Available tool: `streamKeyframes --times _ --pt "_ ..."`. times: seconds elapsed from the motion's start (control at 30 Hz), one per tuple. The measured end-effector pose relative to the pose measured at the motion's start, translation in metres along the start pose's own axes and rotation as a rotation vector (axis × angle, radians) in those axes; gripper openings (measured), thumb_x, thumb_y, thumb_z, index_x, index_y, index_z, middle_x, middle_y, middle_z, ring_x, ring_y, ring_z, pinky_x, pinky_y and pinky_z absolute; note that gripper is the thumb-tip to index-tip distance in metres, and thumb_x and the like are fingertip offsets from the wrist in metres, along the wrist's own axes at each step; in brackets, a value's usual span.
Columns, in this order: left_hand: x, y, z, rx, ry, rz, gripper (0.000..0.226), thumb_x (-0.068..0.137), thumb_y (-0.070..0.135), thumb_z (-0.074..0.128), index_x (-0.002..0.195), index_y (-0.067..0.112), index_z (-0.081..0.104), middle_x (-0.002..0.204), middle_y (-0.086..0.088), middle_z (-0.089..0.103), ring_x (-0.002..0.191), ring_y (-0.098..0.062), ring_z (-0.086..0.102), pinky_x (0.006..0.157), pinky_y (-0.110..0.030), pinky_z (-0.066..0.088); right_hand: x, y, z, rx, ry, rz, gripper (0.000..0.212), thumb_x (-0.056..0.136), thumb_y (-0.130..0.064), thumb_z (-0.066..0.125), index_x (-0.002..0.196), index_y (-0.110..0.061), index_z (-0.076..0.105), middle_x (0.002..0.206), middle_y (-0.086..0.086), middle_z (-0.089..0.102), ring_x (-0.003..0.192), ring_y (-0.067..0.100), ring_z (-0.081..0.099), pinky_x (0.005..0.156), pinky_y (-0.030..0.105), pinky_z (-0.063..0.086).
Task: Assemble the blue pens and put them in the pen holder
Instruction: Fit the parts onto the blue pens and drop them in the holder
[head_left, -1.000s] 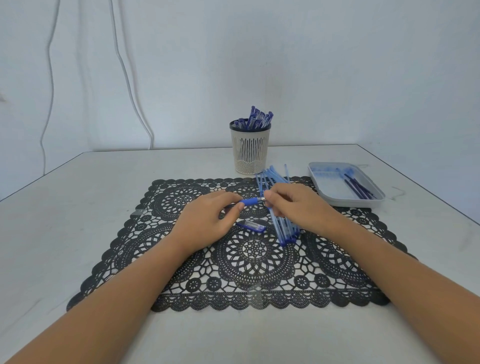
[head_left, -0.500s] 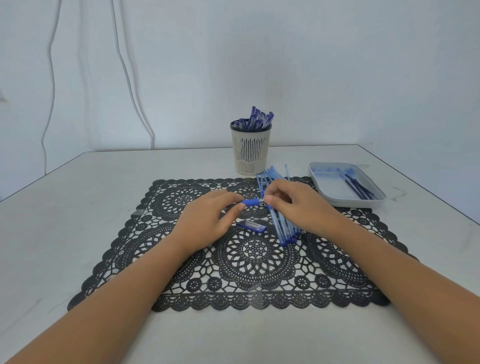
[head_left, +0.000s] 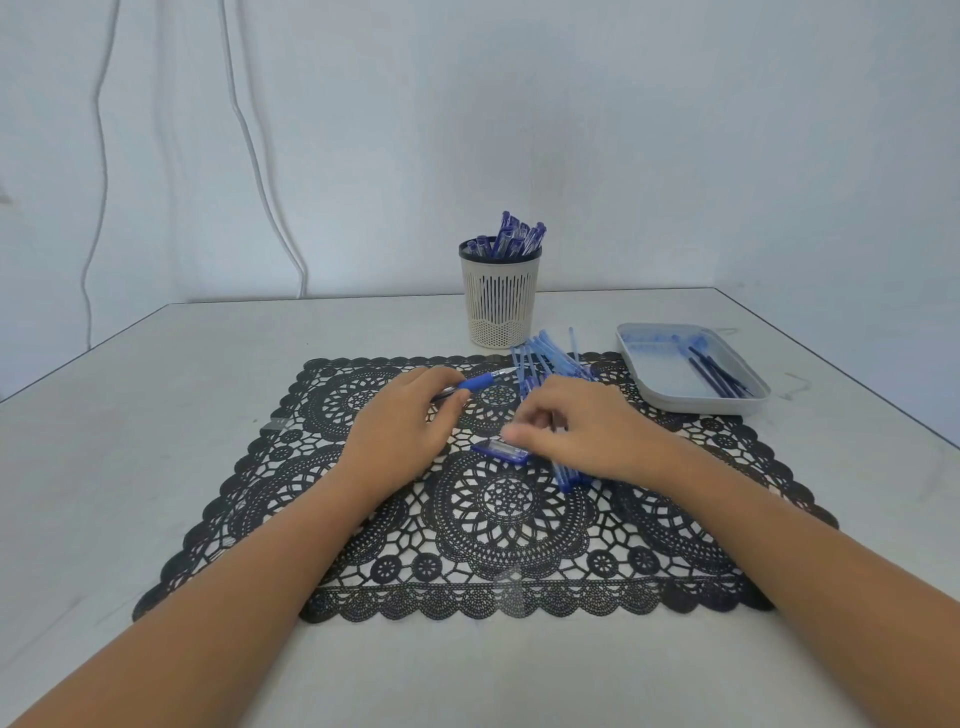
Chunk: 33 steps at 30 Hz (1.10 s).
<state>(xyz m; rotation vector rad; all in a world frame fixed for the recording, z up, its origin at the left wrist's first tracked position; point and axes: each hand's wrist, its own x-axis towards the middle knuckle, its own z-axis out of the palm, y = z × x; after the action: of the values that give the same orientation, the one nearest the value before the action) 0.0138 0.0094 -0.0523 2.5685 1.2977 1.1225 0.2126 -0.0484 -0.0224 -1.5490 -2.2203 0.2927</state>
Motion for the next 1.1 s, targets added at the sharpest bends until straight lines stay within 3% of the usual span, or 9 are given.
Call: streamKeyframes --times 0.07,0.13,0.27,0.47,0.77,0.9,1.1 --pt "0.0 0.0 0.0 -0.005 -0.002 -0.011 0.032 0.089 0.041 0.043 0.107 0.021 0.06 0.093 0.005 0.063 0.084 -0.012 0.056 0.074 -0.036 0.049 0.001 -0.004 0.005 -0.164 -0.078 -0.034 0.031 0.084 -0.057 0.05 0.101 -0.035 0.062 0.102 -0.011 0.051 0.096 0.006 0.045 0.086 0.036 0.033" --pt "0.0 0.001 0.0 -0.004 -0.007 -0.011 0.034 0.087 0.042 0.041 0.107 0.022 0.06 0.091 0.006 0.063 0.083 -0.011 0.055 0.073 -0.035 0.049 0.002 -0.006 0.007 -0.205 -0.067 -0.054 0.026 0.086 -0.052 0.052 0.102 -0.033 0.061 0.106 -0.01 0.05 0.101 0.007 0.043 0.088 0.036 0.033" --pt "-0.001 0.001 -0.001 -0.015 -0.015 -0.009 0.023 0.092 0.035 0.049 0.107 0.022 0.061 0.091 0.006 0.062 0.083 -0.011 0.054 0.074 -0.035 0.048 0.0 0.0 -0.004 0.096 0.014 0.022 0.013 0.089 -0.031 0.057 0.1 -0.024 0.06 0.092 -0.011 0.059 0.084 0.006 0.055 0.072 0.019 0.043" --pt "-0.001 0.005 -0.003 -0.041 -0.058 0.006 0.023 0.093 0.031 0.051 0.112 0.022 0.061 0.094 0.007 0.062 0.085 -0.009 0.054 0.078 -0.035 0.048 0.003 0.015 -0.014 0.341 0.263 0.102 0.011 0.088 -0.022 0.061 0.096 -0.028 0.064 0.07 -0.014 0.054 0.063 -0.003 0.048 0.056 0.004 0.036" --pt "-0.002 0.007 -0.004 -0.05 -0.049 0.007 0.023 0.093 0.029 0.051 0.112 0.02 0.061 0.095 0.006 0.063 0.085 -0.011 0.056 0.078 -0.036 0.049 0.006 0.017 -0.013 0.417 0.316 0.141 0.011 0.089 -0.022 0.059 0.098 -0.025 0.065 0.073 -0.004 0.057 0.06 0.002 0.05 0.055 0.004 0.038" --pt "-0.002 0.005 -0.003 -0.046 -0.058 0.023 0.024 0.093 0.033 0.051 0.112 0.023 0.061 0.095 0.008 0.063 0.085 -0.01 0.056 0.077 -0.036 0.049 0.006 0.015 -0.009 0.435 0.253 0.128 0.011 0.089 -0.023 0.059 0.096 -0.031 0.064 0.081 -0.001 0.062 0.069 0.006 0.053 0.064 0.015 0.043" --pt "-0.003 0.006 -0.002 -0.043 -0.052 0.085 0.046 0.086 0.051 0.035 0.109 0.023 0.063 0.09 0.011 0.063 0.078 -0.007 0.055 0.07 -0.032 0.049 0.006 0.006 -0.002 0.499 0.219 0.092 0.015 0.088 -0.017 0.061 0.099 -0.025 0.066 0.074 -0.012 0.066 0.064 -0.009 0.058 0.061 0.0 0.04"
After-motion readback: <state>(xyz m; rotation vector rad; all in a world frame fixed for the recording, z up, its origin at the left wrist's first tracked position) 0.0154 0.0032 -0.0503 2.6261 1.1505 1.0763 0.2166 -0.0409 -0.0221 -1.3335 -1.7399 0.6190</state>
